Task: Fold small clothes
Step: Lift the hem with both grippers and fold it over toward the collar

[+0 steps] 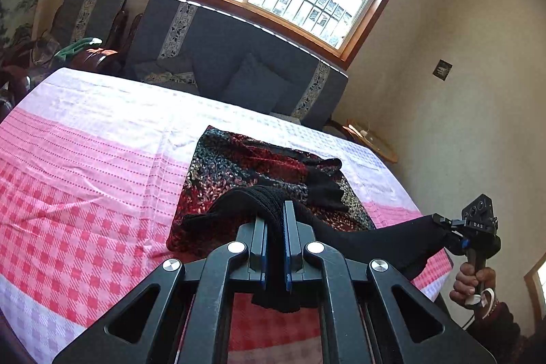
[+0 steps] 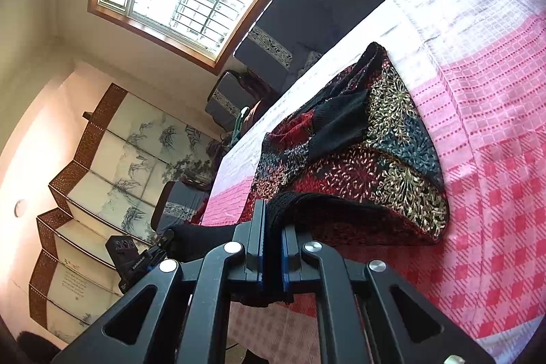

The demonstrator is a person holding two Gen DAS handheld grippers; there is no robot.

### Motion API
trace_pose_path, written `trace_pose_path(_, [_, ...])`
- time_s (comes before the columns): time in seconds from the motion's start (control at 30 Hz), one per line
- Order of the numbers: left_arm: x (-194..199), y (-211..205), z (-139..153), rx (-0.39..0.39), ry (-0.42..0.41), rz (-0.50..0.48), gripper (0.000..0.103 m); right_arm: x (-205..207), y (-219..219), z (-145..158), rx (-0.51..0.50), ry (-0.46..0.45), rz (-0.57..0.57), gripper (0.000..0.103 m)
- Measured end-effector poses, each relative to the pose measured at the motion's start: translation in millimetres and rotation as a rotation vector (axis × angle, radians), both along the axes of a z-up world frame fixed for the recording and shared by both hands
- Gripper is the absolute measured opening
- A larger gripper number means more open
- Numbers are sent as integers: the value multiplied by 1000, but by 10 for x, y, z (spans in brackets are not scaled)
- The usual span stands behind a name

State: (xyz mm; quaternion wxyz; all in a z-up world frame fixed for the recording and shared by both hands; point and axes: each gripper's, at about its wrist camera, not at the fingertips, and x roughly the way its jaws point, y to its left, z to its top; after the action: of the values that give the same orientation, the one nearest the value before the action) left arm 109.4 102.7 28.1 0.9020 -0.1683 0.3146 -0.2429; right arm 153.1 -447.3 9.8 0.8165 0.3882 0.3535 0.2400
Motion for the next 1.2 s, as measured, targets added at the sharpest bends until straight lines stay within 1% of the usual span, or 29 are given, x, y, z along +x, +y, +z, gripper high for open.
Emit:
trace_pose_path(0.13, [365,-61,10,-20,15,24,7,334,-78,60,-8,-6,-10,7])
trace_pose_path(0.2, [565,-90,-25,-31,35,37,7,512,-105,53,-16,1,-14,7])
trace_pose_path(0.27, [759,-120,-73,-42,55,46,7,685,-134,4,-11,14,-16,7])
trace_pose_path(0.43, [1233,-203,-246,-39,102,73,7,1133,-203,-165,-7,51,-27,7])
trace_pose_path(0.6, [1638,-293,-418,-8,135,89,7,1525,-254,-366,2,92,-40,7])
trace_pose_path(0.8, [1984,-340,-604,10,164,96,7,1875,-312,-605,17,136,-64,7])
trace_pose_path(1.1, [2323,-413,-798,52,187,83,7,2217,-398,-886,44,189,-89,7])
trace_pose_path(1.2, [2420,-429,-850,51,193,67,7,2319,-410,-957,52,203,-97,7])
